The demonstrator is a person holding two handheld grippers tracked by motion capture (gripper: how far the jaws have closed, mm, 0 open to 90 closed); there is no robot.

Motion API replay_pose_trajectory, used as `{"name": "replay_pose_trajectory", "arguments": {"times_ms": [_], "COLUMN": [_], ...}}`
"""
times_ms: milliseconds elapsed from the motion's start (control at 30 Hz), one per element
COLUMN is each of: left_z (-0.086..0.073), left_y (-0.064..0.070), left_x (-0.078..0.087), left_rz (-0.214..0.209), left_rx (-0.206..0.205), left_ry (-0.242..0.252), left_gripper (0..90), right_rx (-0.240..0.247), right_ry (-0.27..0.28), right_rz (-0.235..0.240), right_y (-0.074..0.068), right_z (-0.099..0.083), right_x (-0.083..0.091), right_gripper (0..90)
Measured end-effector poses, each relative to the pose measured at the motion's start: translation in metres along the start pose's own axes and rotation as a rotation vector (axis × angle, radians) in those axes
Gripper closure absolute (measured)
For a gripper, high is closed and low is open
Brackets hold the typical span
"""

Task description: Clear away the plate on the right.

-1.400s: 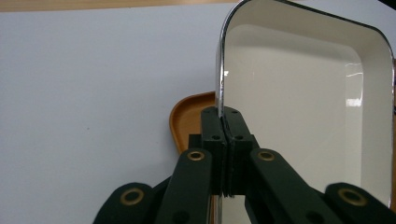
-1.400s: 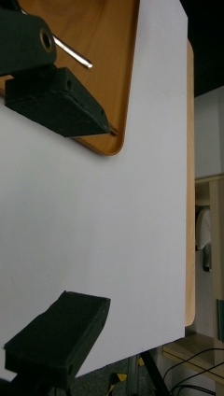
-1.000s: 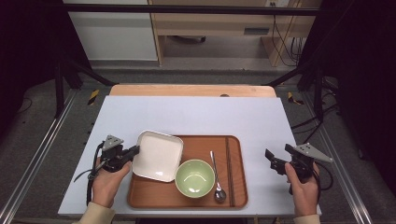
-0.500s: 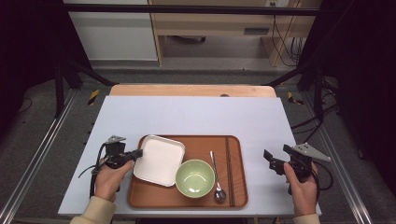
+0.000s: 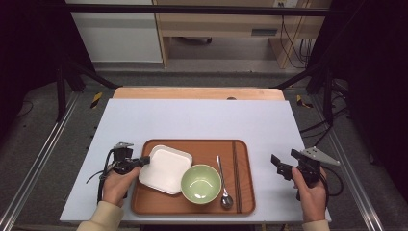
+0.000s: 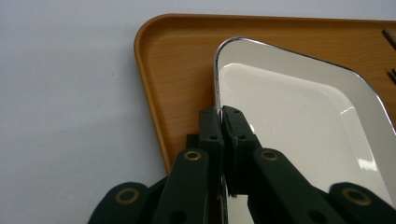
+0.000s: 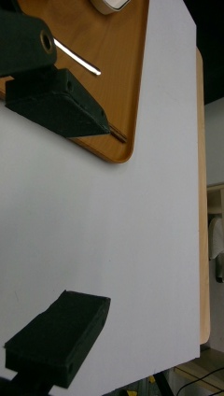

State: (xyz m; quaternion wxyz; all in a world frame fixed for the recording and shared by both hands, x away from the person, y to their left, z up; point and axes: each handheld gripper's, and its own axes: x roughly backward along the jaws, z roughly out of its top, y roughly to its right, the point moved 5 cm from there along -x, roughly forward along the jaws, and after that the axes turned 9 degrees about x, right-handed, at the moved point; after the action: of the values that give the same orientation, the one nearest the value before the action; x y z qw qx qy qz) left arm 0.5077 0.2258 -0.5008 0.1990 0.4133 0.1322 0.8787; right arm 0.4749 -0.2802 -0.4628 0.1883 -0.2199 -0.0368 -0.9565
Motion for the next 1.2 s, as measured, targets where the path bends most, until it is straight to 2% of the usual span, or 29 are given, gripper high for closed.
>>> {"name": "replay_pose_trajectory", "arguments": {"times_ms": [100,167,300,533,667,733,800,867,1000,1200], "left_z": [0.002,0.005,0.007,0.012,0.015,0.016,0.018,0.020,0.023,0.026], "left_y": [0.002,0.004,0.009,0.015,0.017,0.019,0.020,0.020,0.018,0.015], "left_x": [0.001,0.003,0.005,0.005,0.006,0.007,0.008,0.009,0.013,0.023], "left_rz": [0.011,0.021,0.026,0.030,0.033,0.023,0.020,0.006,-0.016,-0.032], "left_rx": [-0.024,-0.064,-0.100,-0.141,-0.168,-0.168,-0.194,-0.209,-0.244,-0.297], "left_ry": [0.046,0.082,0.101,0.146,0.157,0.178,0.191,0.209,0.264,0.313], "left_gripper": [80.1,76.9,73.2,63.8,53.5,49.6,45.7,39.1,28.7,18.6], "right_rx": [-0.002,-0.004,0.004,0.014,0.018,0.020,0.022,0.046,0.050,0.067], "right_ry": [0.005,0.003,0.004,-0.001,0.004,0.002,-0.001,-0.007,-0.003,0.008], "right_rz": [-0.002,-0.002,0.000,0.002,0.005,0.008,0.023,0.029,0.053,0.049], "right_y": [0.001,0.001,0.000,-0.002,-0.002,-0.002,-0.004,-0.007,-0.012,-0.015], "right_z": [0.001,0.001,0.000,0.001,0.001,0.000,0.000,-0.001,-0.001,-0.002], "right_x": [0.001,0.001,0.000,0.000,0.001,0.000,-0.001,-0.003,-0.006,-0.009], "right_gripper": [14.9,14.9,14.8,16.2,15.0,14.5,14.3,14.0,12.0,11.2]}}
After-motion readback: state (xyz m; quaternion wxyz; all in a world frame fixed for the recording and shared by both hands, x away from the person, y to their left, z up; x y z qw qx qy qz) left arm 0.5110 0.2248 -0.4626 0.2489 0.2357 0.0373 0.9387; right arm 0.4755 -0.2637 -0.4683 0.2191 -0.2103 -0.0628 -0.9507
